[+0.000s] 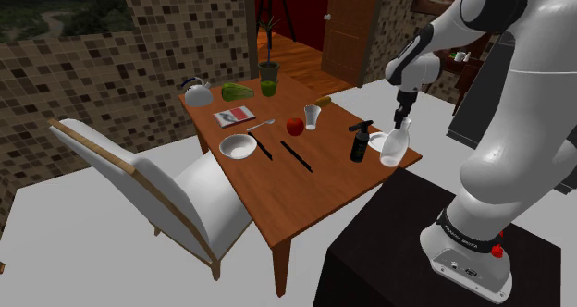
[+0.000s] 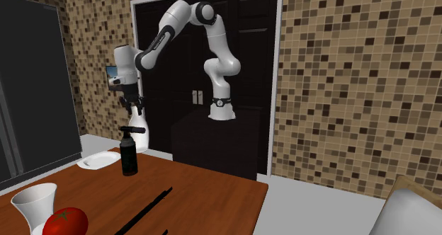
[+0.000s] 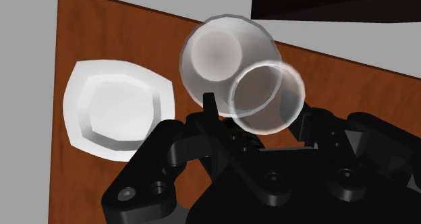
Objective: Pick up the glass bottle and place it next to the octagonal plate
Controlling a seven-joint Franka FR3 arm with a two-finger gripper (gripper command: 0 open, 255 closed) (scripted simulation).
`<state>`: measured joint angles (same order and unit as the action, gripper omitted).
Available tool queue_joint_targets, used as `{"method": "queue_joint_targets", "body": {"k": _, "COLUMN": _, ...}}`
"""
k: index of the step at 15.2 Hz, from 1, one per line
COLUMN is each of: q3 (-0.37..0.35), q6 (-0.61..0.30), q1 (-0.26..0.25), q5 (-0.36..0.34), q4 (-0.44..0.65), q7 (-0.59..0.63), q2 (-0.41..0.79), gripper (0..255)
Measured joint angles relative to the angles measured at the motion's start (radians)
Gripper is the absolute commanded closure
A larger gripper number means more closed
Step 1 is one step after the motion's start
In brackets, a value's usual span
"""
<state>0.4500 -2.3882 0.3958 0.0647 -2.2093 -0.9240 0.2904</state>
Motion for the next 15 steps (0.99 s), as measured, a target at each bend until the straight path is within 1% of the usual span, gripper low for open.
{"method": "queue_joint_targets", "body": {"k": 5, "q3": -0.018, "q6": -0.057, "q1": 0.014, "q5": 0.034, "q4": -0.004, "q7": -0.019, "q2": 0.057, "gripper": 255}}
{"method": "queue_joint_targets", "body": {"k": 11, "q3": -0.02, "q6": -0.065, "q1": 0.016, "q5": 0.038, "q4": -0.006, "q7": -0.023, "q2": 0.063, "gripper": 255}}
{"method": "queue_joint_targets", "body": {"k": 12, "q3": -0.02, "q6": -0.065, "q1": 0.016, "q5": 0.038, "q4": -0.006, "q7": -0.023, "q2": 0.063, "gripper": 0}}
{"method": "queue_joint_targets", "body": {"k": 15, "q3": -0.02, "q6": -0.065, "q1": 0.016, "q5": 0.038, "q4": -0.006, "q7": -0.023, "q2": 0.063, "gripper": 0}}
